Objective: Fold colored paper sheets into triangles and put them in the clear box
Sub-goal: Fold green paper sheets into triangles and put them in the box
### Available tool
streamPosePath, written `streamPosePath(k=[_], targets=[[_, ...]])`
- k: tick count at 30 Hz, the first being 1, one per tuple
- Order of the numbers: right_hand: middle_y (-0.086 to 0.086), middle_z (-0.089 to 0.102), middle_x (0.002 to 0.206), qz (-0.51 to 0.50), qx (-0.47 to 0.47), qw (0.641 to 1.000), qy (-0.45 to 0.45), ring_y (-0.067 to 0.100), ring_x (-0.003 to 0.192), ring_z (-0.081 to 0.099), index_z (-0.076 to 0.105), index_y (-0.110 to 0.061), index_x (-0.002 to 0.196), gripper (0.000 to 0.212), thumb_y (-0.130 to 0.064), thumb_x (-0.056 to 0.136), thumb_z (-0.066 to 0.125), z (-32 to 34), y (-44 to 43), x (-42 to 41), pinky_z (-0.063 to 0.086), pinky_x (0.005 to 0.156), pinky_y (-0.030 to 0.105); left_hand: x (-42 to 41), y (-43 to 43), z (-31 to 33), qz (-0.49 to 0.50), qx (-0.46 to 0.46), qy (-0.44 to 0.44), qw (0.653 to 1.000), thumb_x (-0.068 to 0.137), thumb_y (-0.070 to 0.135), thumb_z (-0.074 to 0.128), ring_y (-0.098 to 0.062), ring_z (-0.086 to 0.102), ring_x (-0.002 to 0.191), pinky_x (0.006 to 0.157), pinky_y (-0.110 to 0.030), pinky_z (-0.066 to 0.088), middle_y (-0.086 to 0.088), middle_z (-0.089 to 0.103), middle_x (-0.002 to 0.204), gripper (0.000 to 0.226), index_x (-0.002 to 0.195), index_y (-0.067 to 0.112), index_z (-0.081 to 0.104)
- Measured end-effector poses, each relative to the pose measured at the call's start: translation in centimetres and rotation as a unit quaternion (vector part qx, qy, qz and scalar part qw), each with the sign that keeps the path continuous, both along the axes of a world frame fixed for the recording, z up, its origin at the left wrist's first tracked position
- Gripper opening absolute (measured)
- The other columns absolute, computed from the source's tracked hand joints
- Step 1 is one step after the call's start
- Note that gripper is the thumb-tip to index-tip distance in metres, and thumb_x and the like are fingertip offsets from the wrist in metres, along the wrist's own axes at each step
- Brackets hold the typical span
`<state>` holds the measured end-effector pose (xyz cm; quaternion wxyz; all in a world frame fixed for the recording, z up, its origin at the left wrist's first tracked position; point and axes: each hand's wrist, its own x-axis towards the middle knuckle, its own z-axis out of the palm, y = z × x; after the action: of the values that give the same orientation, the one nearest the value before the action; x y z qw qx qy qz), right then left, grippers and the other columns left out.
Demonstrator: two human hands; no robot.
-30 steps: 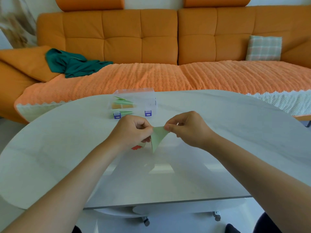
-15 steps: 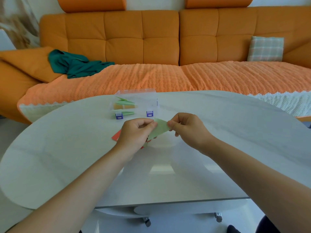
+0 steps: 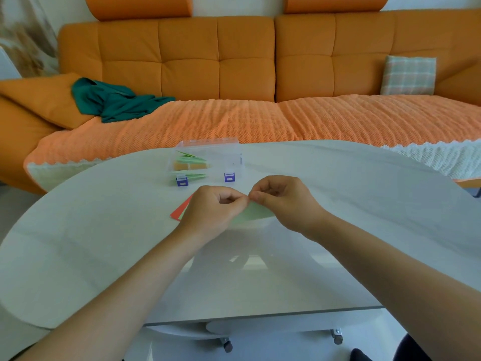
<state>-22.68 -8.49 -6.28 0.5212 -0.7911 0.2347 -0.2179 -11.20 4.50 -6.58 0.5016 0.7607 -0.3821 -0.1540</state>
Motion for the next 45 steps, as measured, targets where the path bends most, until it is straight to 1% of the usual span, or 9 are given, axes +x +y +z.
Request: streamPosePath(k=[4,7,12,15,19,26,38,42,45], targets=[[0.011,0.068,0.079,-0.029,0.04,0.999,-0.022,0.013,0.063,0.05,0.074,-0.022,0.077,0.015,-0.021,0.091,0.07,0.1,-0.4,0.1,0.039,0.053,0.026,0.2,0.0,0.1,0.006,0.021,0.002,1.0,0.086,0.016,0.067,-0.008,0.062,0.058,0.048,-0.016,0.042,0.006,0.072,0.064,0.022,0.065,0.02,0.074],[0.004,0.064,0.072,-0.065,0.053,0.996,-0.041,0.012,0.061,0.048,0.074,-0.02,0.078,0.014,-0.019,0.091,0.071,0.3,-0.9,0.1,0.037,0.051,0.021,0.5,0.1,0.2,-0.006,0.037,0.002,0.999,0.085,0.014,0.065,-0.007,0.063,0.063,0.047,-0.017,0.043,0.007,0.075,0.072,0.023,0.063,0.019,0.071],[-0.006,0.065,0.074,-0.123,0.068,0.987,-0.079,0.004,0.058,0.051,0.075,-0.019,0.079,0.013,-0.019,0.091,0.071,0.4,-1.8,0.1,0.038,0.049,0.013,2.3,1.3,-0.3,-0.021,0.107,-0.092,0.99,0.081,0.018,0.065,-0.011,0.069,0.07,0.069,-0.041,0.06,0.011,0.073,0.07,0.022,0.061,0.025,0.073],[-0.004,0.066,0.073,-0.094,0.06,0.992,-0.06,0.004,0.056,0.051,0.076,-0.018,0.08,0.012,-0.021,0.091,0.072,0.2,-1.4,0.3,0.039,0.051,0.016,2.7,1.5,-0.1,0.02,0.048,-0.113,0.992,0.086,0.02,0.065,-0.006,0.064,0.067,0.067,-0.03,0.055,0.009,0.071,0.071,0.02,0.067,0.021,0.071],[-0.009,0.064,0.069,-0.055,0.065,0.995,-0.051,0.004,0.057,0.05,0.075,-0.019,0.079,0.013,-0.021,0.091,0.071,-0.3,0.1,0.9,0.039,0.054,0.017,2.7,1.2,0.6,-0.003,-0.005,-0.093,0.996,0.089,0.03,0.07,0.001,0.062,0.087,0.071,-0.008,0.042,0.014,0.07,0.089,0.003,0.092,0.029,0.072],[-0.008,0.069,0.067,-0.027,0.068,0.996,-0.042,0.006,0.058,0.056,0.077,-0.018,0.083,0.008,-0.021,0.09,0.073,-0.6,1.5,1.5,0.046,0.058,0.016,4.0,1.3,0.4,-0.017,0.004,-0.05,0.999,0.088,0.022,0.072,-0.009,0.065,0.068,0.075,-0.032,0.053,0.006,0.072,0.075,0.01,0.08,0.027,0.074],[-0.006,0.067,0.063,-0.087,0.004,0.996,-0.018,0.003,0.051,0.053,0.078,-0.018,0.081,0.009,-0.021,0.089,0.074,1.0,1.2,7.4,0.041,0.048,0.013,10.8,3.4,1.1,0.038,0.032,-0.108,0.993,0.087,0.029,0.073,-0.006,0.061,0.066,0.067,-0.025,0.049,0.006,0.07,0.071,0.019,0.07,0.02,0.071],[-0.004,0.069,0.075,-0.104,-0.039,0.993,-0.032,0.006,0.056,0.056,0.076,-0.015,0.094,0.007,-0.019,0.089,0.075,3.0,-0.2,12.4,0.042,0.046,0.01,14.5,4.4,0.4,0.125,0.021,-0.157,0.979,0.092,0.024,0.065,-0.006,0.061,0.08,0.072,-0.022,0.047,0.011,0.067,0.09,0.006,0.092,0.021,0.07],[0.001,0.07,0.077,-0.078,-0.058,0.995,0.008,0.012,0.059,0.061,0.076,-0.013,0.095,0.01,-0.018,0.086,0.078,3.4,-0.9,16.2,0.043,0.042,0.013,16.4,4.7,-1.0,0.144,0.048,-0.157,0.976,0.095,0.024,0.063,-0.015,0.058,0.102,0.089,-0.026,0.045,0.003,0.059,0.119,0.03,0.125,0.021,0.061]])
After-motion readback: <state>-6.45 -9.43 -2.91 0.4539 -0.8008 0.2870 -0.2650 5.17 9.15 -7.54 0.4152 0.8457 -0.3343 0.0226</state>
